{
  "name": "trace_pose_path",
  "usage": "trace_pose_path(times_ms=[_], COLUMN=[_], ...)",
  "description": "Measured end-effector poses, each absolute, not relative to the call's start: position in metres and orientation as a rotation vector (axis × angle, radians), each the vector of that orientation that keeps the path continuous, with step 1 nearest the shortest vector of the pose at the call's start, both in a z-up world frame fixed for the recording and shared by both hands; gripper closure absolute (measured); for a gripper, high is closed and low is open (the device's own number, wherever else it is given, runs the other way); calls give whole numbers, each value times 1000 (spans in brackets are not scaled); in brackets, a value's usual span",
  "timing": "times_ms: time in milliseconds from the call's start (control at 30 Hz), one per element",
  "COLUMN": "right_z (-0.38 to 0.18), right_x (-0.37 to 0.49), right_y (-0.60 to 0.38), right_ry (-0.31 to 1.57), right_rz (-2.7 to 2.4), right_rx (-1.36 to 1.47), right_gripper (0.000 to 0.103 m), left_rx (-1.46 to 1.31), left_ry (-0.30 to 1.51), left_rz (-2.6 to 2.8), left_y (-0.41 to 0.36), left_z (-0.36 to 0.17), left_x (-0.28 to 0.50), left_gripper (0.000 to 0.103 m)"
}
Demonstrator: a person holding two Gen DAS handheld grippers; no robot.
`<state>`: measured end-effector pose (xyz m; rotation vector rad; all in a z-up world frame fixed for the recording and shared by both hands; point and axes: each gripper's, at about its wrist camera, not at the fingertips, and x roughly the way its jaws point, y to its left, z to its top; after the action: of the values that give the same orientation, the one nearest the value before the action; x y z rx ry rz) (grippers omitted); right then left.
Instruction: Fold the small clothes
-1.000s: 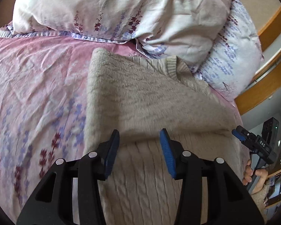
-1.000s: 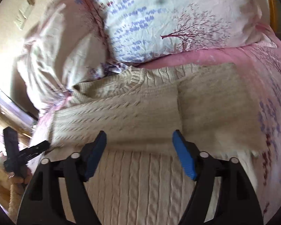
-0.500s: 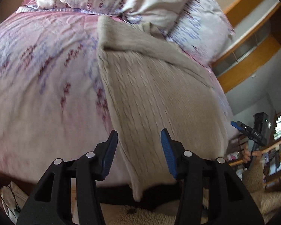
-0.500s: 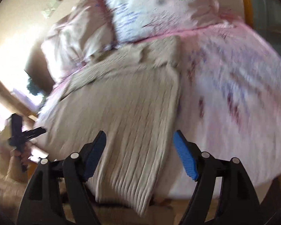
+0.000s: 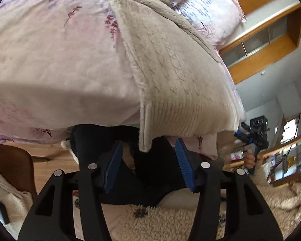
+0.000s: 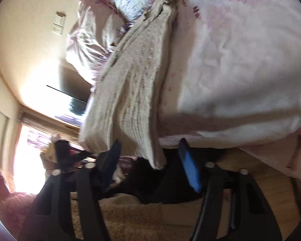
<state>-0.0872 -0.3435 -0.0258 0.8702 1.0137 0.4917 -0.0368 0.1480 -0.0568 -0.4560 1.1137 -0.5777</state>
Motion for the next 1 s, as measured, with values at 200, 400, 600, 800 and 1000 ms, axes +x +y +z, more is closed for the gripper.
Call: trace_pose_path(times_ms=[200,400,600,800,1000], right_z=[-26,-6,25,70,117], right_x=[-82,-83,-78,-59,-19], right_y=[-333,-317,-314,-313,-308], right_ry=[1013,989,927,787,633], right_rz=[560,612,644,628,472], right_rx=[880,791,714,638,510], right_gripper=[81,95,96,96,96], left_rx=[-525,-627,-652,-570,-480], left_ry=[1092,1130,1120,985,841], left_rz=[-614,-681,-695,-681,-577], left_y=[147,146,146,147,151], left_z=[-57,-56,-39,8,50], left_x=[-35,-35,-30,-10,34], left_gripper=[50,93,97,97,97])
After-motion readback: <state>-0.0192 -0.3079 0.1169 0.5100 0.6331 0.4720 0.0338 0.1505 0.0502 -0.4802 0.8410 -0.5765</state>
